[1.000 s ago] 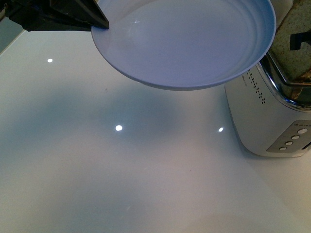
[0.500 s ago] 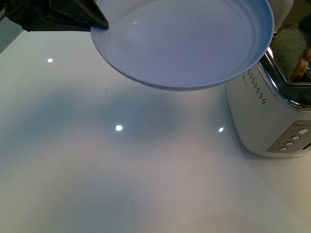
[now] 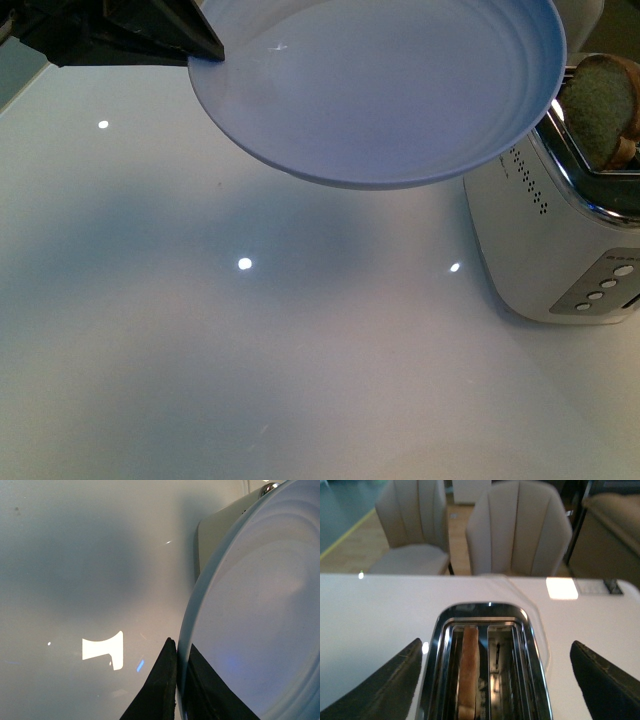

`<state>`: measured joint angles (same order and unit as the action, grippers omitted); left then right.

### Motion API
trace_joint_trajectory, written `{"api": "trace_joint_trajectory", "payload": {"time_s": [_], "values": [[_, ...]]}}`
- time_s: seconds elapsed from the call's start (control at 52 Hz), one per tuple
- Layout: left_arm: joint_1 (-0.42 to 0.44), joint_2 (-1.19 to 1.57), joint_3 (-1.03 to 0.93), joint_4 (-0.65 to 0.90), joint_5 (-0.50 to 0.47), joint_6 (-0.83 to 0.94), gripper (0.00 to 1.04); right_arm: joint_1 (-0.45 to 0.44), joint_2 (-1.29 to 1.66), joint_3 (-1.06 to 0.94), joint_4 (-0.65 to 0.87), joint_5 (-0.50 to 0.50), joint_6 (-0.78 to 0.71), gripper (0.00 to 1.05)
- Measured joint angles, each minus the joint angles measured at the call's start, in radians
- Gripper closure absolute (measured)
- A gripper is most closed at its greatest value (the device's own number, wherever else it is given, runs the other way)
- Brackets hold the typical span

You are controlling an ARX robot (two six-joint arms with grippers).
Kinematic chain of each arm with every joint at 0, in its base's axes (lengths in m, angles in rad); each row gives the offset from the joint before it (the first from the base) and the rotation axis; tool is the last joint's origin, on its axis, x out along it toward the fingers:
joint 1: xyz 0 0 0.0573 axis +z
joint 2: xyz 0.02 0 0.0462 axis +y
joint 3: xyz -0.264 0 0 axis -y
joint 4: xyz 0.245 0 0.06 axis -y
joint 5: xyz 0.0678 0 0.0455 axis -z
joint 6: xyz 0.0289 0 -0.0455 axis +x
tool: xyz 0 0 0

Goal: Left arm holds plate, right arm toasts bread

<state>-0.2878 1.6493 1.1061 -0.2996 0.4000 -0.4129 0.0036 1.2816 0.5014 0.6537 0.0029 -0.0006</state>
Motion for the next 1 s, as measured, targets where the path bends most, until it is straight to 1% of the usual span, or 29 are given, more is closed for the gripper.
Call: {"api": "trace_joint_trajectory", "payload": {"time_s": [0.058,0.115,0.135,0.212,0.231,0.25,0.346,0.365,0.423,0.462,0.635,0.865,0.942,1.0], "values": [[0.000,0.000,-0.001,0.001,0.000,0.000,1.02,0.000,-0.012,-0.072,0.138,0.000,0.000,0.32],[0.000,0.000,-0.003,0.001,0.000,0.000,1.02,0.000,-0.038,-0.117,0.186,-0.001,0.000,0.41],[0.000,0.000,-0.003,0.001,-0.001,0.000,1.02,0.000,-0.045,-0.125,0.190,-0.001,0.000,0.43],[0.000,0.000,-0.004,0.001,0.000,0.000,1.02,-0.002,-0.093,-0.174,0.204,-0.001,0.000,0.56],[0.000,0.000,-0.004,0.001,0.000,0.001,1.02,-0.002,-0.099,-0.181,0.204,0.000,0.000,0.57],[0.000,0.000,-0.005,0.001,0.000,0.001,1.02,-0.002,-0.117,-0.200,0.204,0.000,0.000,0.62],[0.002,0.000,-0.008,0.000,-0.005,0.003,1.02,-0.002,-0.177,-0.263,0.201,-0.001,0.000,0.82],[0.003,0.000,-0.008,0.000,-0.006,0.004,1.02,-0.002,-0.195,-0.278,0.197,-0.001,0.000,0.87],[0.004,0.000,-0.009,0.000,-0.008,0.005,1.02,-0.002,-0.223,-0.298,0.191,-0.001,0.000,0.95],[0.004,0.000,-0.010,-0.002,-0.008,0.005,1.02,-0.002,-0.251,-0.317,0.183,0.000,0.000,1.03],[0.006,0.000,-0.012,-0.002,-0.009,0.008,1.02,-0.002,-0.381,-0.389,0.121,-0.001,0.001,1.03],[0.008,0.000,-0.012,-0.008,-0.014,0.016,1.02,-0.002,-0.501,-0.432,0.046,-0.001,0.001,1.03],[0.008,0.000,-0.012,-0.008,-0.016,0.017,1.02,-0.002,-0.521,-0.467,0.078,-0.001,0.001,1.03],[0.008,0.000,-0.012,-0.008,-0.016,0.019,1.02,-0.002,-0.542,-0.483,0.053,-0.001,0.002,1.03]]}}
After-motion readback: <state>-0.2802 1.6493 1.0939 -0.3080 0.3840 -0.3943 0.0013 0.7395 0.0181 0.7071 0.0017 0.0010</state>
